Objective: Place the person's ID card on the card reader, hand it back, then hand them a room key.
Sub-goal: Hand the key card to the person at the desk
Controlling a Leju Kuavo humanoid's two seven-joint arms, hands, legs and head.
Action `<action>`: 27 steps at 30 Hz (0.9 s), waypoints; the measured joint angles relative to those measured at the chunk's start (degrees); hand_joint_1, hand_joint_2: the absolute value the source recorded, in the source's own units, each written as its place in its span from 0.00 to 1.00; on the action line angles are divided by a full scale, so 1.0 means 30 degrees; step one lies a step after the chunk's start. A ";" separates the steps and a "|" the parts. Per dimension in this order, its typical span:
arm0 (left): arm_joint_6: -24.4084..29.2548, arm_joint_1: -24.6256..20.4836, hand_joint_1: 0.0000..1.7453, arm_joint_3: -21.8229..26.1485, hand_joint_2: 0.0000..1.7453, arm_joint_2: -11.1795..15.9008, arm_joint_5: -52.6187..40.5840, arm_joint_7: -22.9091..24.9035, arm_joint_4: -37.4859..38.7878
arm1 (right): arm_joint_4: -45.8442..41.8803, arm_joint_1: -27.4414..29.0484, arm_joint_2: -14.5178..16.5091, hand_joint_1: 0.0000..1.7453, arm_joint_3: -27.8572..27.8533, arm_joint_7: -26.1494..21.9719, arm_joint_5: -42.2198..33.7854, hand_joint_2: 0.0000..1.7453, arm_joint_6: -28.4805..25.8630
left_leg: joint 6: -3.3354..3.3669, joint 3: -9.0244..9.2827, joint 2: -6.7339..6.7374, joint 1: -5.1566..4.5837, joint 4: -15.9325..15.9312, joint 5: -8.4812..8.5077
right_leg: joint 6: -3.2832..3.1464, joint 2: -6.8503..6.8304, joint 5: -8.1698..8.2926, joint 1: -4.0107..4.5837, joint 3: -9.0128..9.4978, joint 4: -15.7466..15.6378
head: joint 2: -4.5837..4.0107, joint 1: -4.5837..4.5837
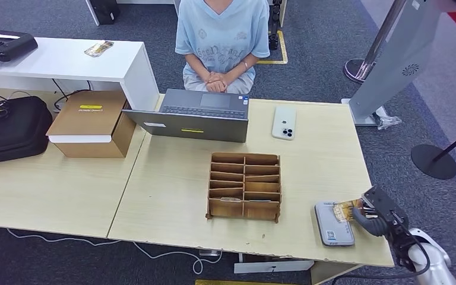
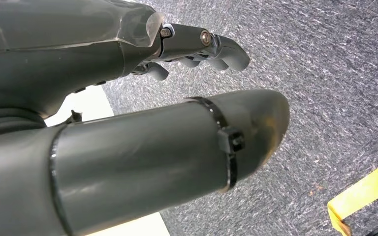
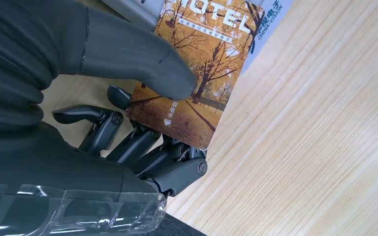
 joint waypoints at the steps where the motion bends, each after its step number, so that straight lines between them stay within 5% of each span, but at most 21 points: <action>1: 0.0000 0.0000 0.00 0.0000 0.00 0.0000 -0.0002 0.0002 0.0000 | -0.0015 0.0005 0.0015 1.00 -0.0002 -0.0015 -0.0007 1.00 -0.0015 | 0.0000 0.0000 0.0000 0.0000 0.0000 0.0000 | 0.0001 0.0002 0.0001 0.0000 0.0001 -0.0001 | 0.0000 0.0002; 9: 0.0000 -0.0001 0.00 0.0002 0.00 0.0002 -0.0007 0.0020 0.0000 | -0.0193 0.0195 0.0377 1.00 -0.0260 -0.1325 -0.1276 1.00 0.0674 | 0.0000 -0.0010 -0.0003 -0.0001 -0.0001 0.0000 | 0.0005 0.0003 0.0004 -0.0001 -0.0003 -0.0002 | -0.0002 0.0000; 22: 0.0002 -0.0039 0.00 0.0000 0.00 0.0000 -0.0024 0.0015 0.0000 | -0.1519 -0.0396 0.1175 1.00 -0.1138 -0.4027 -0.7024 1.00 0.2963 | -0.0002 -0.0076 -0.0007 -0.0002 -0.0004 0.0002 | 0.0004 -0.0002 0.0003 -0.0002 -0.0061 0.0008 | 0.0000 -0.0002; 27: 0.0033 -0.0062 0.00 0.0000 0.00 -0.0031 -0.0033 -0.0009 0.0000 | -0.2428 -0.1191 0.1674 1.00 -0.1144 -0.4723 -0.7214 1.00 0.1979 | -0.0003 -0.0104 -0.0004 -0.0003 -0.0005 0.0005 | 0.0004 0.0004 0.0005 -0.0004 -0.0074 0.0013 | 0.0000 -0.0002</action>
